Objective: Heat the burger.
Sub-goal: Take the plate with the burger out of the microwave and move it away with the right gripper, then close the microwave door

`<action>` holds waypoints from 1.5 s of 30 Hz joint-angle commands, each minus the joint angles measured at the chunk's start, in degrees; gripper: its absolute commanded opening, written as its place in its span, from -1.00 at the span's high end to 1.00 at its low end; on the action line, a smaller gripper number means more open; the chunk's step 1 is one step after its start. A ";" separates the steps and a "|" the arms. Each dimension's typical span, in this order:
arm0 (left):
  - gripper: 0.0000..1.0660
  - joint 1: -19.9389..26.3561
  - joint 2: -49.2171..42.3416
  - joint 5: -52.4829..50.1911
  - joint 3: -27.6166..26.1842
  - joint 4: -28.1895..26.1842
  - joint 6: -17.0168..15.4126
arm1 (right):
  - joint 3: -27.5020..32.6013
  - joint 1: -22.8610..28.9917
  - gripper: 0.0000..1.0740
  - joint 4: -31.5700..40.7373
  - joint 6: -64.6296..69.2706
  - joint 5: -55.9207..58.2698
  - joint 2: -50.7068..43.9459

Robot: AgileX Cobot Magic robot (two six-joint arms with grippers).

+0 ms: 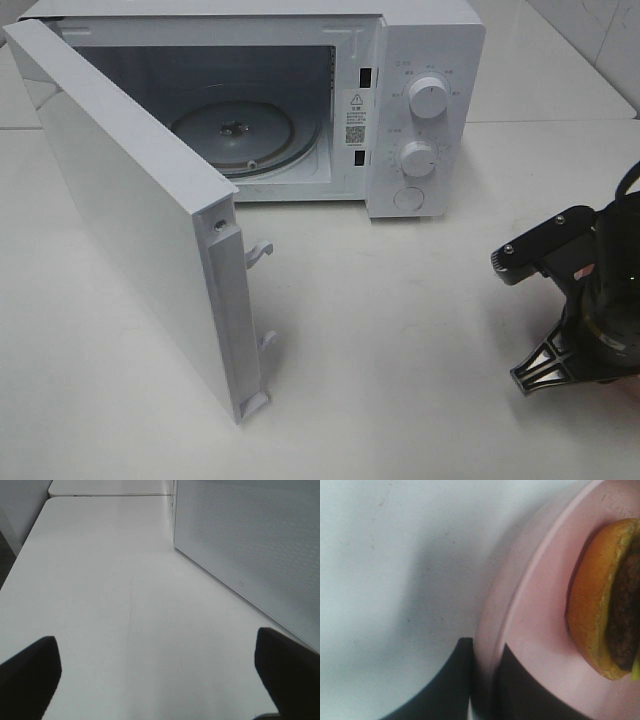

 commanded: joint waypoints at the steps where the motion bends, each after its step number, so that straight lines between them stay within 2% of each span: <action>1: -0.83 0.11 -0.92 -0.69 -0.06 -0.57 -0.06 | -0.40 -0.29 0.89 -5.16 5.21 1.03 2.81; 3: -0.83 0.11 -0.92 -0.69 -0.06 -0.57 -0.06 | -0.40 -0.29 0.89 -5.73 6.30 0.86 3.38; 5: -0.83 0.11 -0.92 -0.69 -0.06 -0.57 -0.06 | -0.40 -0.29 0.87 -8.94 13.35 0.86 5.33; 11: -0.83 0.11 -0.92 -0.69 -0.06 -0.57 -0.06 | -0.40 -0.29 0.80 -9.85 16.79 0.86 6.25; 14: -0.83 0.11 -0.92 -0.69 -0.06 -0.57 -0.06 | -0.40 -0.29 0.69 -9.68 17.02 0.74 6.25; 16: -0.83 0.11 -0.92 -0.69 -0.06 -0.57 -0.06 | -0.40 -0.17 0.47 -7.73 15.76 0.11 5.21; 18: -0.83 0.11 -0.92 -0.69 -0.06 -0.57 -0.06 | -0.40 -0.17 0.40 -6.99 14.84 -0.46 4.70; 19: -0.83 0.11 -0.92 -0.69 -0.06 -0.57 -0.06 | -0.40 -0.17 0.25 -5.56 13.41 -1.03 3.44; 22: -0.83 0.11 -0.92 -0.69 -0.06 -0.57 -0.06 | -0.40 -0.17 0.20 -4.93 12.66 -1.09 2.92; 23: -0.83 0.11 -0.92 -0.69 -0.06 -0.57 -0.06 | -0.40 -0.17 0.11 -3.04 10.94 -1.03 1.32; 26: -0.83 0.11 -0.92 -0.69 -0.06 -0.57 -0.06 | -0.40 -0.17 0.04 -0.74 8.19 -0.57 -1.26; 36: -0.83 0.11 -0.92 -0.69 -0.06 -0.57 -0.06 | -0.40 -0.17 0.03 9.22 -3.15 -0.23 -11.23; 38: -0.83 0.11 -0.92 -0.69 -0.06 -0.57 -0.06 | -0.40 -0.17 0.02 15.41 -10.54 -0.29 -16.73; 39: -0.83 0.11 -0.92 -0.69 -0.06 -0.57 -0.06 | -0.40 -0.17 0.02 15.41 -10.54 -0.29 -16.73; 41: -0.83 0.11 -0.92 -0.69 -0.06 -0.57 -0.06 | -0.40 -0.17 -0.03 20.45 -17.76 -0.29 -21.03; 45: -0.83 0.11 -0.92 -0.69 -0.06 -0.57 -0.06 | -0.40 -0.17 -0.14 25.90 -24.87 -0.40 -25.67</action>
